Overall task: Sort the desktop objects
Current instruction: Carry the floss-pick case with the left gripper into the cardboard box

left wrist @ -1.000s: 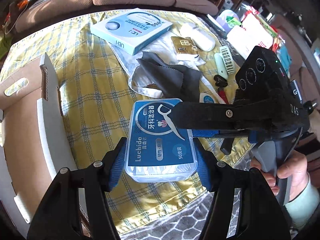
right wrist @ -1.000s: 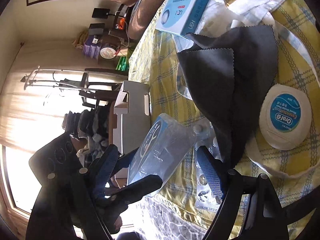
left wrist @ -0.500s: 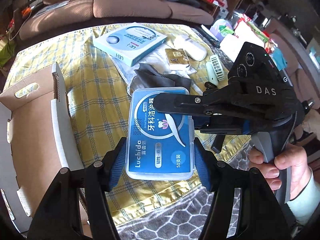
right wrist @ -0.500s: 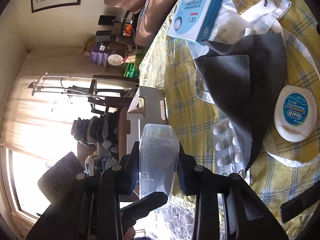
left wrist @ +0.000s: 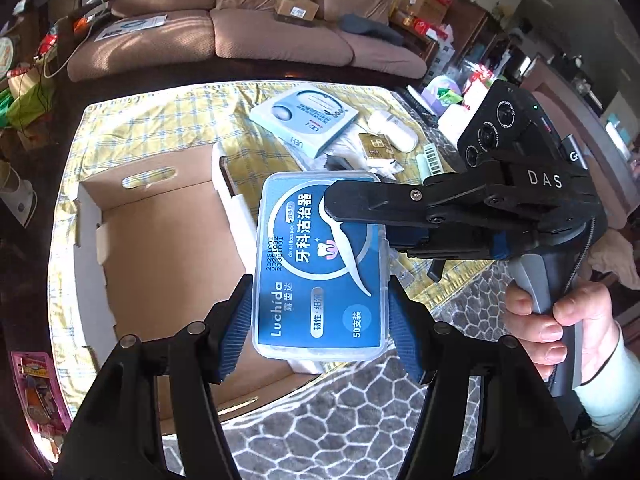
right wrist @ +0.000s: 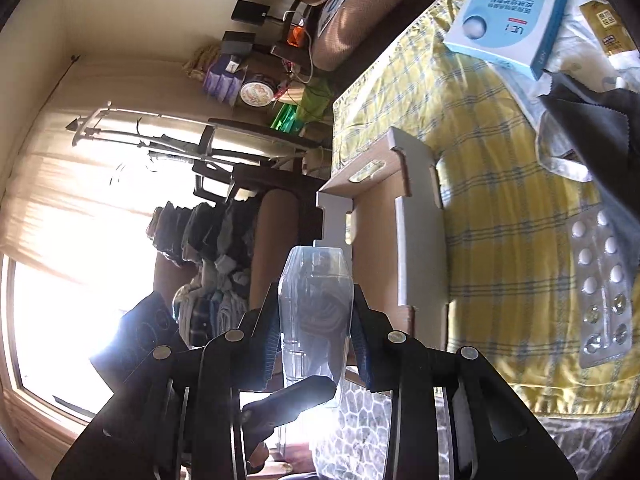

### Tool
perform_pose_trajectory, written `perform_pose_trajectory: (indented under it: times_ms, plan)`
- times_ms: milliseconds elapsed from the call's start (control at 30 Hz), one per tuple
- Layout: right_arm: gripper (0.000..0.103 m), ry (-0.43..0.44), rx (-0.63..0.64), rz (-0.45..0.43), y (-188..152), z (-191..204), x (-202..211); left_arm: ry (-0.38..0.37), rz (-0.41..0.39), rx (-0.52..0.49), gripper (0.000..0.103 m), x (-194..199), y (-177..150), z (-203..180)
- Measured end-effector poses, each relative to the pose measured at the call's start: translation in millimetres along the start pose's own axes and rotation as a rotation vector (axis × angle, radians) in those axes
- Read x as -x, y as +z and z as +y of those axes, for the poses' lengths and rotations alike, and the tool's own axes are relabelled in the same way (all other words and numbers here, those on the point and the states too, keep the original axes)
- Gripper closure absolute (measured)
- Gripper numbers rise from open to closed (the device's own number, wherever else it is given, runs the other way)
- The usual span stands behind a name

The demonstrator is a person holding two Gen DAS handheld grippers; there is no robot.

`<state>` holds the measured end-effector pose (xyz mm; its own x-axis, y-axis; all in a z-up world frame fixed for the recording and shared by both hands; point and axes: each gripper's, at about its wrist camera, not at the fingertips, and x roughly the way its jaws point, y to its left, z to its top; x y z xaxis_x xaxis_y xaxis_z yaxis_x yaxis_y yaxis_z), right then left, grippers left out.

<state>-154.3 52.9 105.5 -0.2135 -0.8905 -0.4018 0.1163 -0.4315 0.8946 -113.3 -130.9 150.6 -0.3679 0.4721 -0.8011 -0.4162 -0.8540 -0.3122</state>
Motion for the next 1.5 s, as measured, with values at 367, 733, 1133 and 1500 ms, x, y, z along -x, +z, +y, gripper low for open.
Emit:
perform_pose_trajectory:
  times_ms: [367,733,1133,1500]
  plan:
    - [0.070,-0.027,-0.018,0.061,-24.5,20.2,-84.5,0.010,0.029,0.039,0.043,23.2,-32.2,75.6]
    - [0.065,-0.108,-0.066,0.095,-16.3,-2.8,-119.2,0.030,0.086,0.042,0.043,-7.8,-37.7,100.7]
    - [0.052,-0.264,0.119,0.114,-1.9,13.5,-78.5,0.066,0.217,0.050,0.043,-49.0,-35.7,109.2]
    - [0.052,-0.270,0.085,0.151,-19.1,16.8,-100.8,0.110,0.162,0.105,0.027,-17.1,-45.9,95.5]
